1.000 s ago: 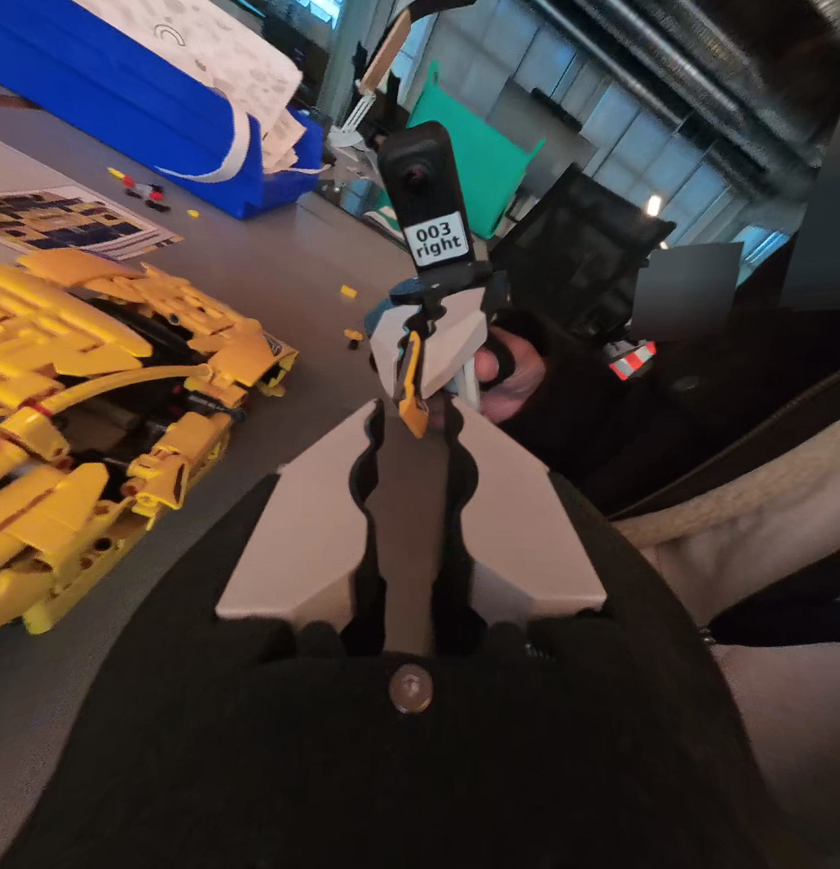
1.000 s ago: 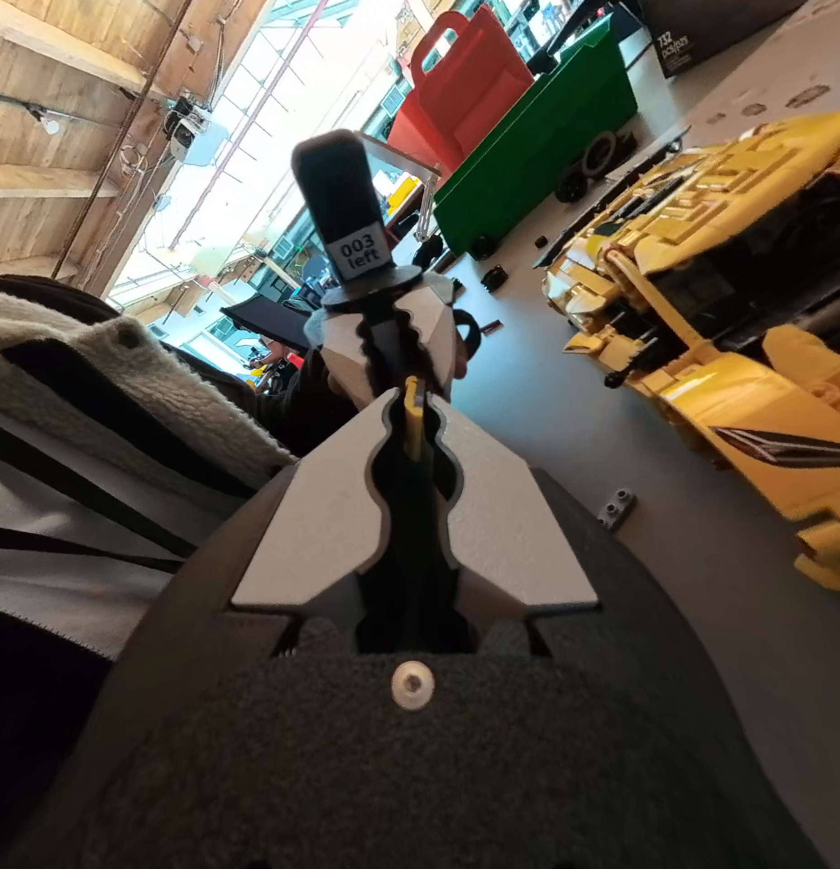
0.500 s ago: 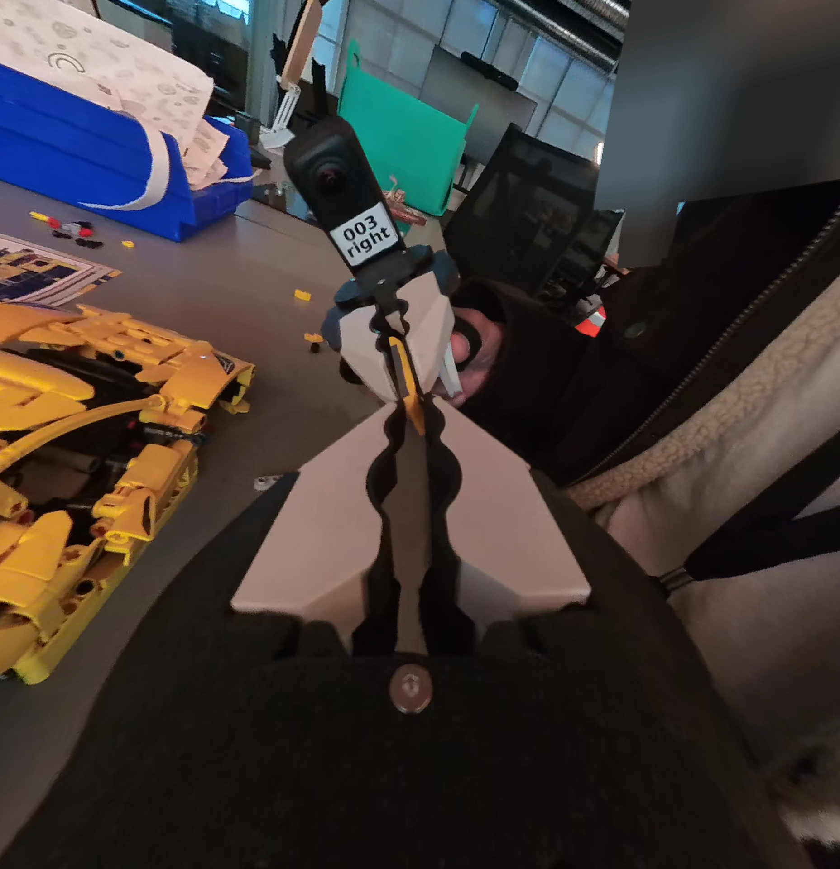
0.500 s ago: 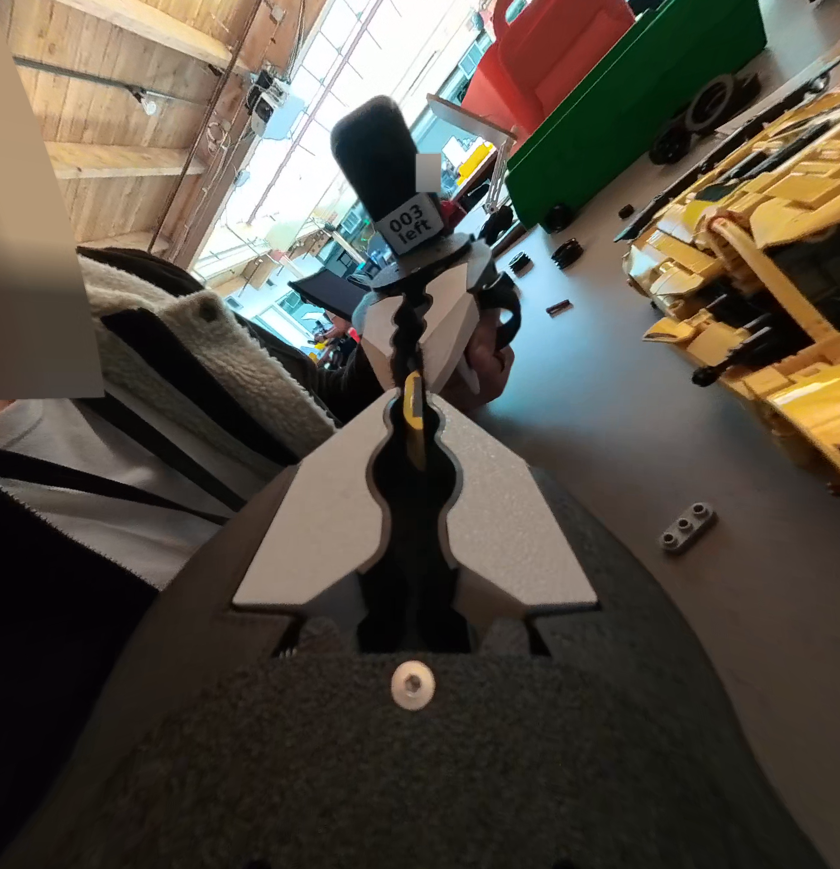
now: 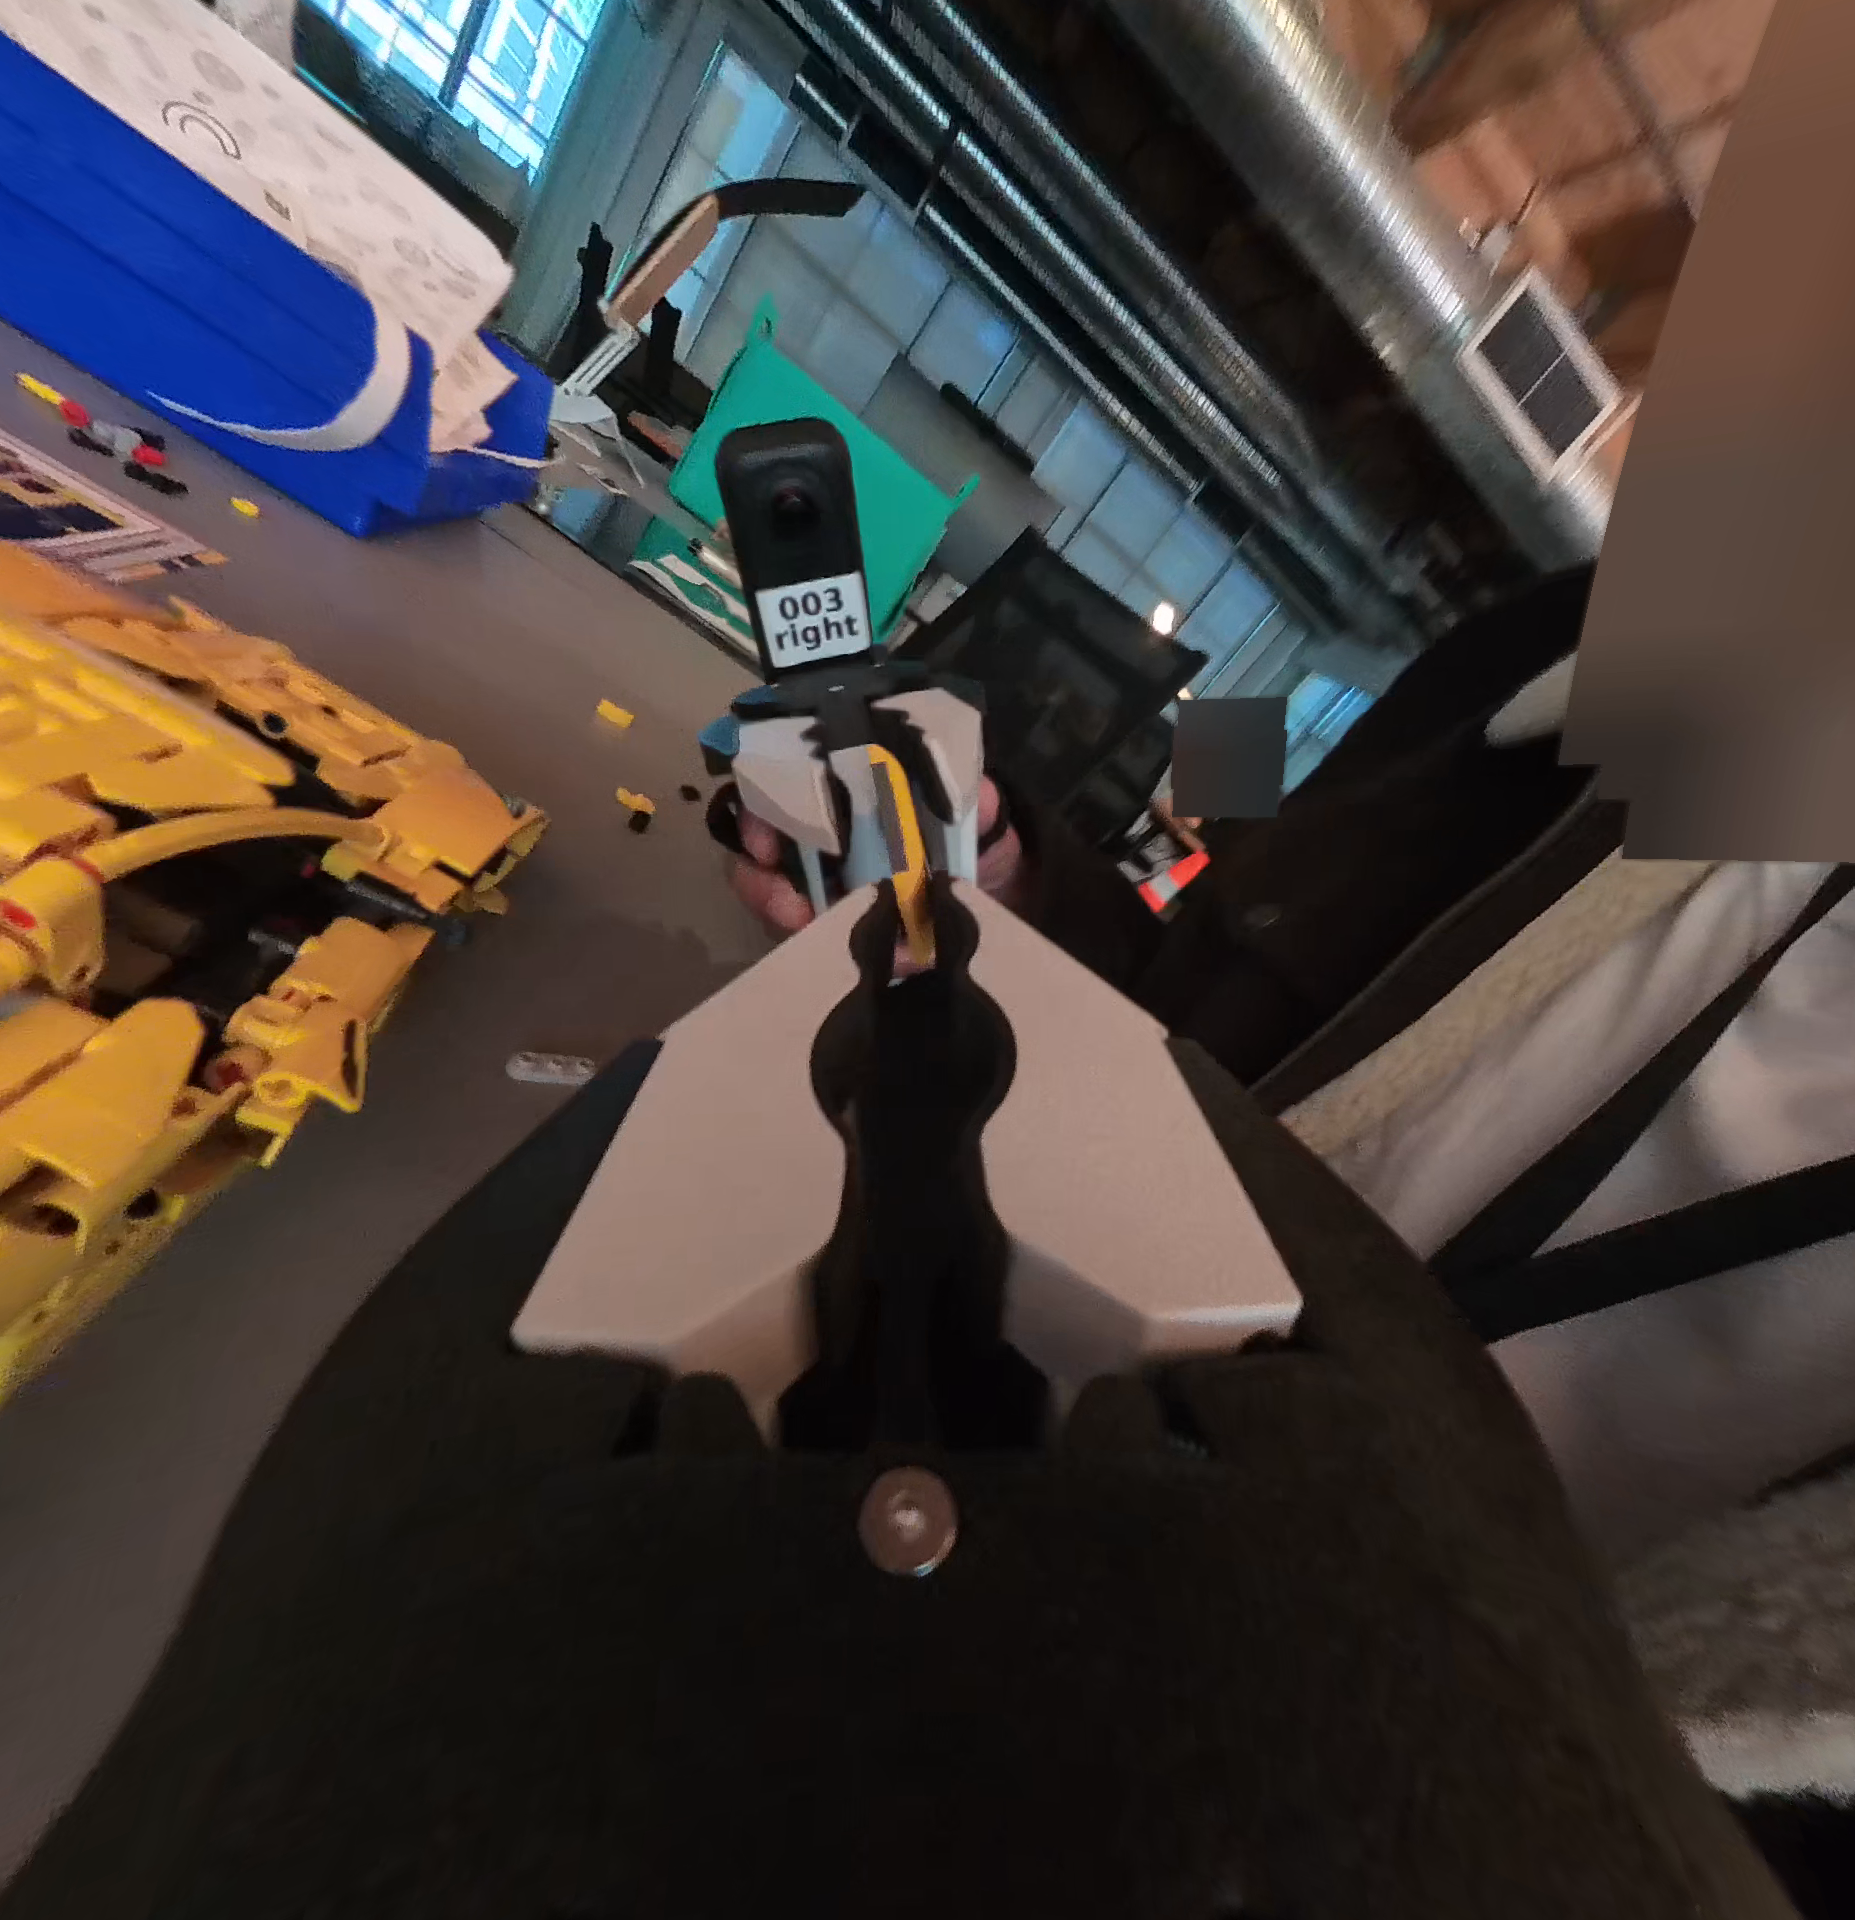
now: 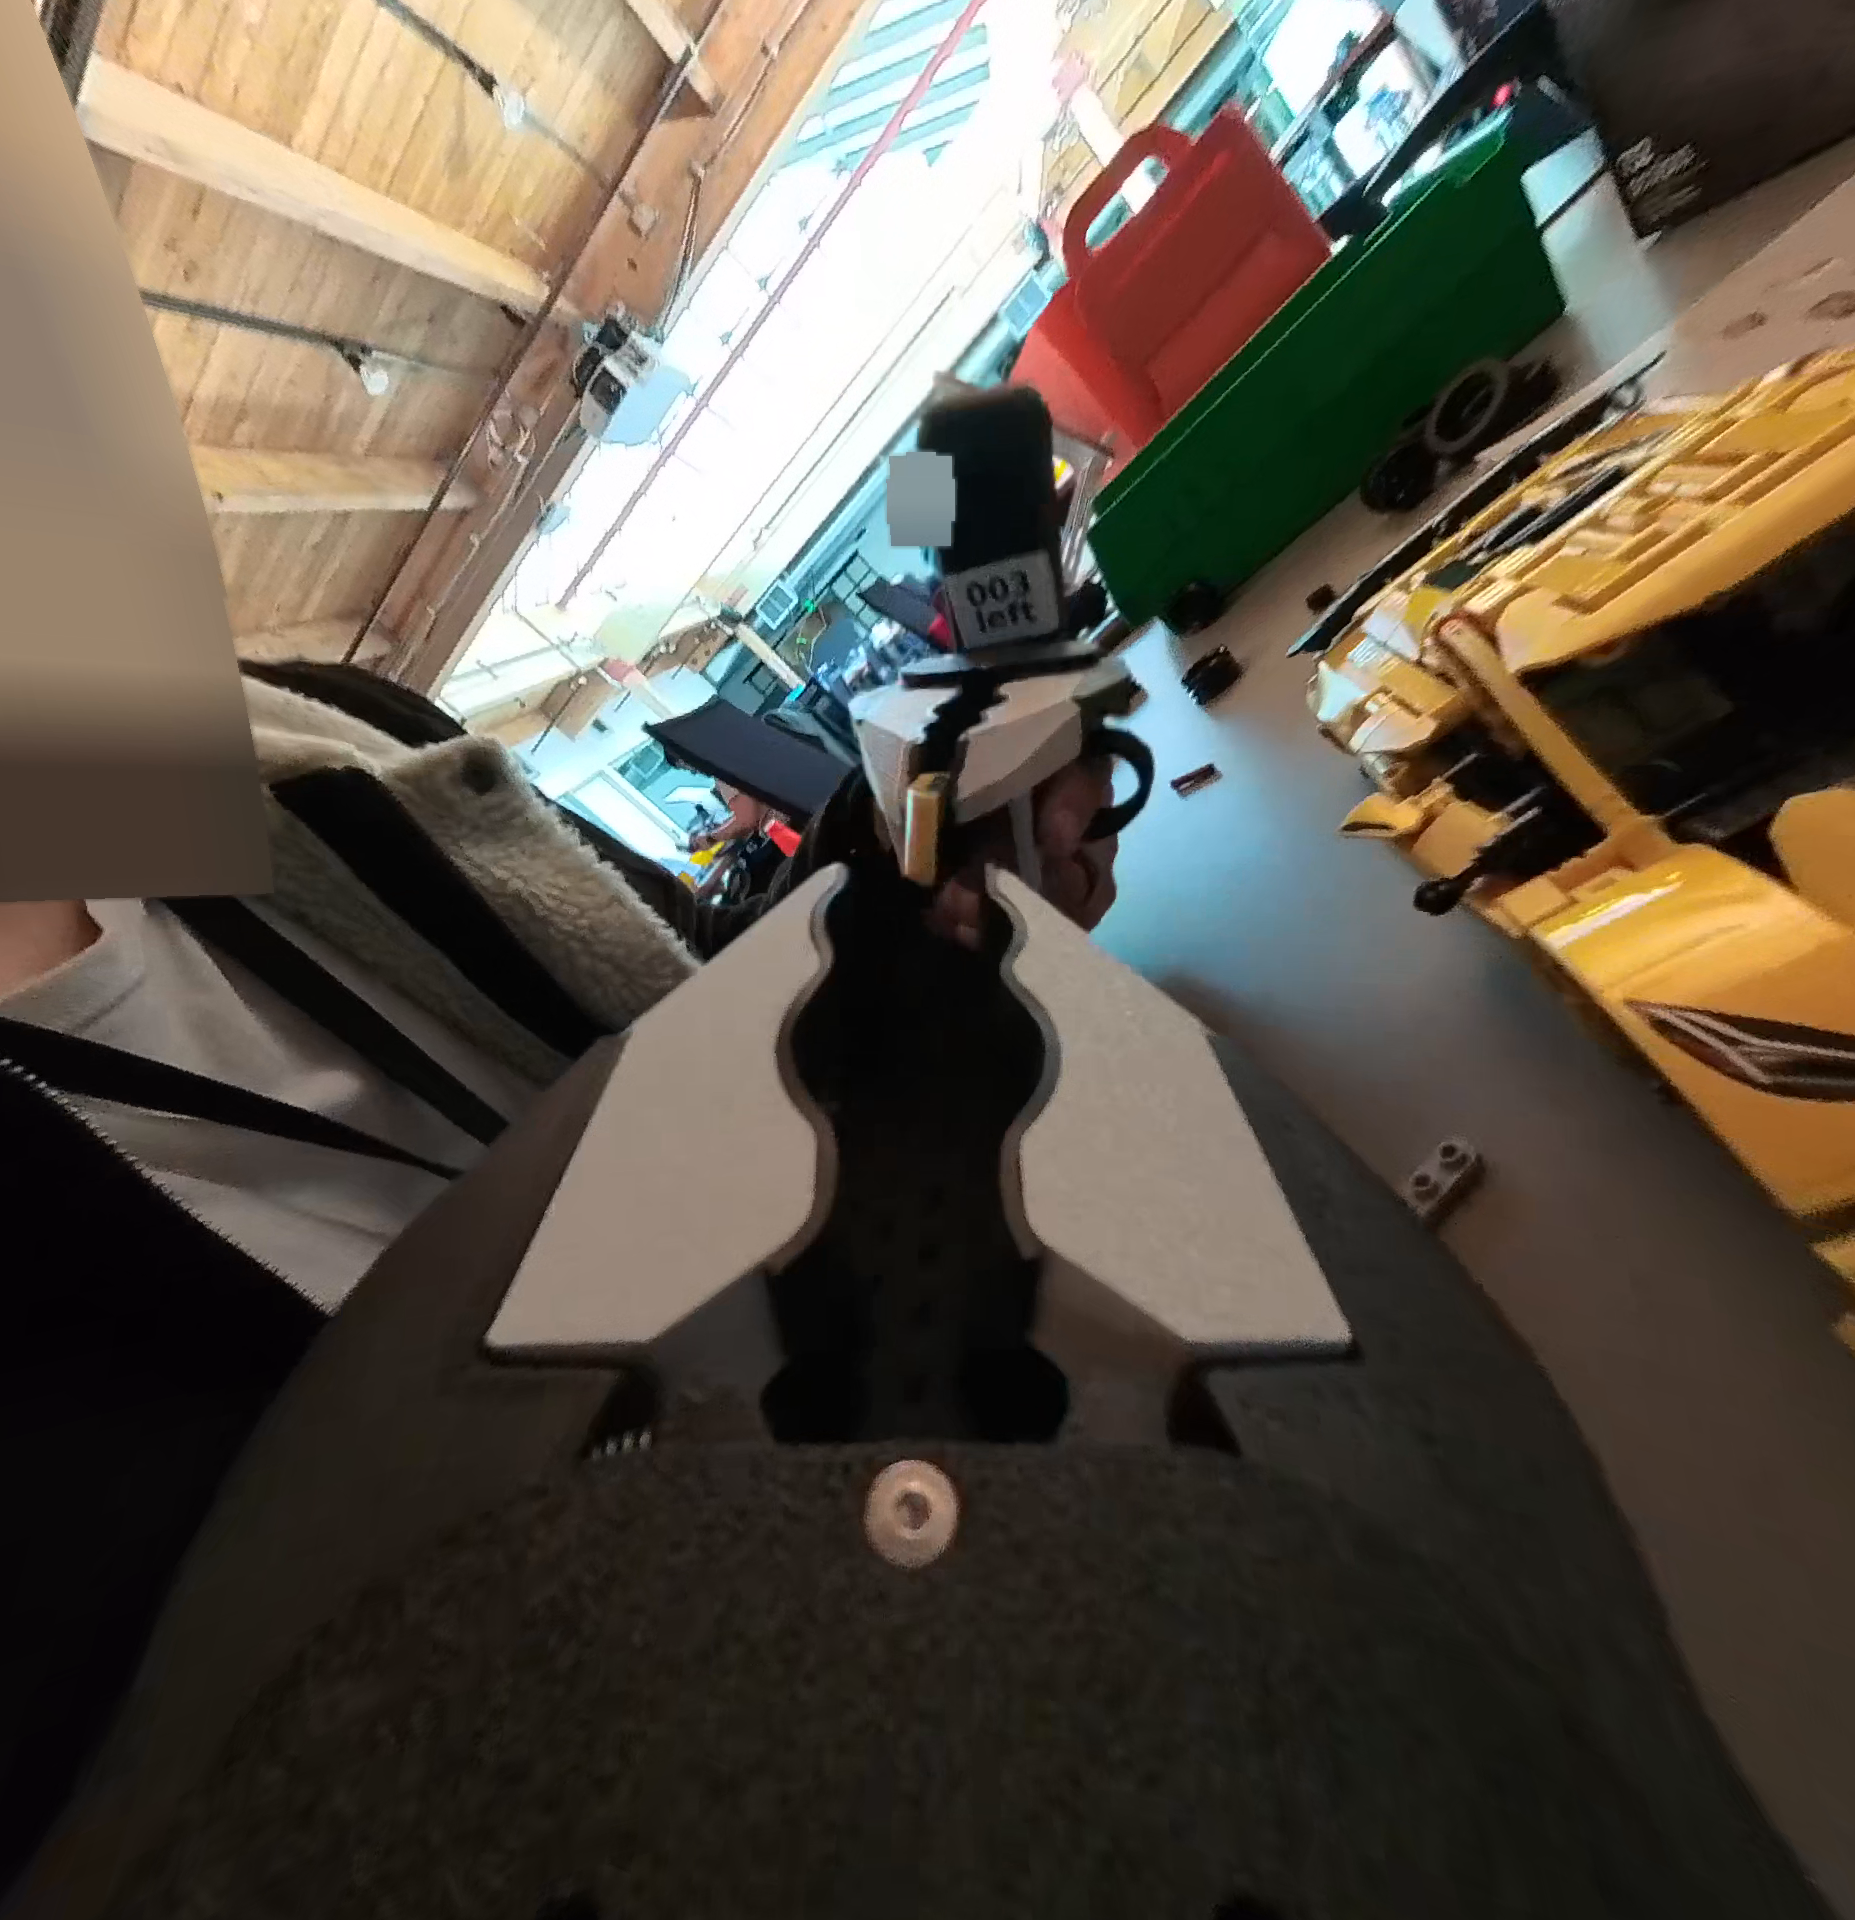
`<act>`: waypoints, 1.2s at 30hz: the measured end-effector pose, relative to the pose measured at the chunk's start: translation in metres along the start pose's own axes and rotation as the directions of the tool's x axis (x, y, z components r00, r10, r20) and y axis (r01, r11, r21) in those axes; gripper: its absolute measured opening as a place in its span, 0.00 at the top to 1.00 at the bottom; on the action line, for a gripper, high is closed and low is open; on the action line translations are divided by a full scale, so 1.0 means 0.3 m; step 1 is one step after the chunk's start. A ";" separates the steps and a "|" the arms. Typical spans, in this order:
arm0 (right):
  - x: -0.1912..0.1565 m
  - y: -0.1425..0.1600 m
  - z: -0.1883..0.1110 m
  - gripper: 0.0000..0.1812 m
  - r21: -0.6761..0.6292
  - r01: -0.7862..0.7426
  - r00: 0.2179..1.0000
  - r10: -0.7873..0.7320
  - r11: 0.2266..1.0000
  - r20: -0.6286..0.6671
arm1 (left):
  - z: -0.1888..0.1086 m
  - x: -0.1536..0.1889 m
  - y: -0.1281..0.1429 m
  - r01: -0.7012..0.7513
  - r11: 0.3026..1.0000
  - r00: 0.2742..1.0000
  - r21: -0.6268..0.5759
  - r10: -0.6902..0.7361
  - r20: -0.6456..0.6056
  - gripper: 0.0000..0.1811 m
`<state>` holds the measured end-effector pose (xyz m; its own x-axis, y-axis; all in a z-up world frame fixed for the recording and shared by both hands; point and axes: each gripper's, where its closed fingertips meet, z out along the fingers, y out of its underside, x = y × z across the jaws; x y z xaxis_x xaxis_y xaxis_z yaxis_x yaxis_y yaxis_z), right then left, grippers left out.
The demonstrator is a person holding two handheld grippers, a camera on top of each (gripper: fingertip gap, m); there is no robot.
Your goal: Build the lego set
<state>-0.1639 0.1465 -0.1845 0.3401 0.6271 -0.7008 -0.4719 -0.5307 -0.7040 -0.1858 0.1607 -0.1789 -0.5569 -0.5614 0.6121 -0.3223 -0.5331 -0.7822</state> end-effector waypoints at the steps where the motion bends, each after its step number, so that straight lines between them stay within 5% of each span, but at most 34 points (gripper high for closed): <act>1: -0.001 -0.002 0.000 0.88 0.003 0.000 1.000 0.000 1.000 0.003 | -0.003 -0.002 -0.002 0.037 0.999 0.999 0.011 -0.036 -0.014 0.97; 8: 0.010 0.016 0.012 0.96 -0.012 -0.047 0.999 0.047 0.999 0.001 | 0.021 -0.010 0.039 0.086 0.995 0.996 -0.044 -0.087 -0.021 0.97; 20: 0.046 0.016 0.002 0.97 0.002 -0.169 0.986 0.169 0.986 -0.007 | 0.019 -0.045 0.020 0.178 0.984 0.984 0.010 -0.178 0.000 0.96; 36: 0.044 0.017 0.003 0.97 0.003 -0.149 0.989 0.149 0.989 -0.018 | 0.038 -0.039 0.051 0.094 0.995 0.995 -0.042 -0.093 0.029 0.96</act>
<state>-0.1624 0.1526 -0.1973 0.2804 0.5304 -0.8000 -0.5201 -0.6165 -0.5910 -0.1755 0.1519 -0.1968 -0.5017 -0.5276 0.6855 -0.4050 -0.5569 -0.7251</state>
